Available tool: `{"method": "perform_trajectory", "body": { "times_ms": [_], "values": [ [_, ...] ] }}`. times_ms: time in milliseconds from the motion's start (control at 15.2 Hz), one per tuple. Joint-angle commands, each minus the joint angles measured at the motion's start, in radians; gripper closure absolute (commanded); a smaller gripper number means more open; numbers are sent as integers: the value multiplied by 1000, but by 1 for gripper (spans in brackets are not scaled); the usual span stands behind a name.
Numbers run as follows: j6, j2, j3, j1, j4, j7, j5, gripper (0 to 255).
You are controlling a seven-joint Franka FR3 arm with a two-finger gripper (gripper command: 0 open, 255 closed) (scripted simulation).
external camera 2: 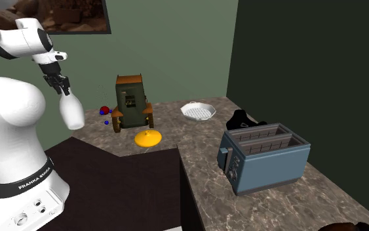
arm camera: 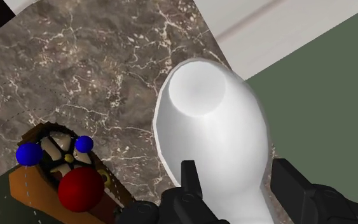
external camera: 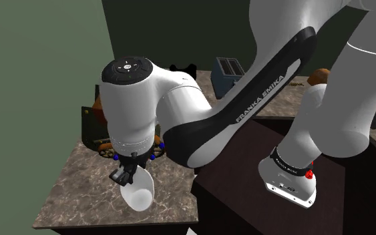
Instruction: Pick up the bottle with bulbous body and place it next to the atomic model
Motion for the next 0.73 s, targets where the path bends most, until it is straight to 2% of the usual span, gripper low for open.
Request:
{"method": "perform_trajectory", "body": {
  "times_ms": [0,528,660],
  "values": [
    [27,22,-5,3,-8,18,-24,255],
    [113,114,-39,25,-22,96,-126,255],
    [114,114,-39,26,-22,95,-126,255]
  ]
}}
